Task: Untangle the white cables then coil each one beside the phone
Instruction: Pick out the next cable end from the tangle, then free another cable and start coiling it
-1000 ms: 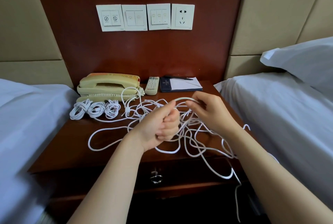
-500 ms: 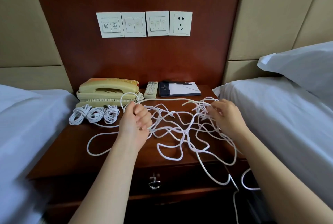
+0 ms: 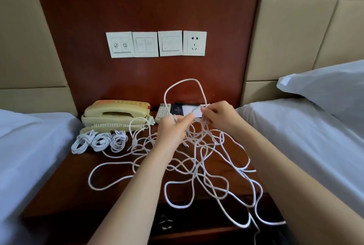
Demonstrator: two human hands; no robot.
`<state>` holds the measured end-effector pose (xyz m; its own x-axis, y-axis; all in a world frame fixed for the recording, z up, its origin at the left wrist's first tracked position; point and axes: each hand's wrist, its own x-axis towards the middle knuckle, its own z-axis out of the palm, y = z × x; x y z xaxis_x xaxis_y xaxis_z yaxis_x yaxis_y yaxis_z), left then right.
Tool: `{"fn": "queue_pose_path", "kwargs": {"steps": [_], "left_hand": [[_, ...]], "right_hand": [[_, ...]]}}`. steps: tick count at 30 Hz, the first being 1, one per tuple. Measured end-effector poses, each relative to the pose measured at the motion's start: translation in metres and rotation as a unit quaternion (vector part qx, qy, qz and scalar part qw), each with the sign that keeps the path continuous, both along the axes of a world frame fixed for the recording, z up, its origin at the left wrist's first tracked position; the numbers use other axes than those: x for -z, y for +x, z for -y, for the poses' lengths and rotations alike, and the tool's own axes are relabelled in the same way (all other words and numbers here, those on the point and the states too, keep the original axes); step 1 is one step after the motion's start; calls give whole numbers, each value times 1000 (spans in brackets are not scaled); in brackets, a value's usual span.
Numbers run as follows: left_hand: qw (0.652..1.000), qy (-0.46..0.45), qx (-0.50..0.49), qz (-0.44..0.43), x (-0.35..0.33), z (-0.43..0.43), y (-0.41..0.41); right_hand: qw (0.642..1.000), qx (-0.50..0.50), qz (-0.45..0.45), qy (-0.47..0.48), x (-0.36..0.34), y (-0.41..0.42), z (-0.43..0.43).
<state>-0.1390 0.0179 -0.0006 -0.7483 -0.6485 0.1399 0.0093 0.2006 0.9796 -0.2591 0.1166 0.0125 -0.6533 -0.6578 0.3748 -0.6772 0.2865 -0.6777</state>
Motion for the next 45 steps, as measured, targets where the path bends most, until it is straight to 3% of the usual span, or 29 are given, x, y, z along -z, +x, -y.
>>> {"fn": "queue_pose_path", "kwargs": {"steps": [9,13,15,18,21,24,28,31,34,38,41,45], "left_hand": [[977,-193,21,88,-46,5,-44],[937,-324,13,128,-48,6,-55],[923,-351,12,155,-45,9,-55],[952,-276,10,135,-38,20,-48],[988,-105,-27,112,-26,39,-36],[990,42,-62,120,-10,66,-23],[977,9,-97,188,-6,81,-12],[965,-85,-101,226,-16,81,-18],[962,-136,-134,195,-38,79,-24],[997,12,-14,71,-67,60,-20],[991,72,102,41,-77,30,1],[967,73,239,46,-74,-3,37]], "right_hand": [[992,-43,116,-21,-59,-11,16],[968,-93,216,-90,-77,-15,21],[962,-67,238,-114,-85,-15,24],[945,25,278,-169,-88,-19,24],[904,97,349,-226,-79,-29,15],[883,135,359,-269,-74,-41,0],[945,161,229,-169,-70,-49,-6],[958,126,225,-127,-73,-45,0],[958,84,250,-114,-81,-34,3],[912,-14,365,-187,-93,-10,3],[870,-57,428,-238,-95,16,4],[853,-68,445,-263,-84,45,-2]]}}
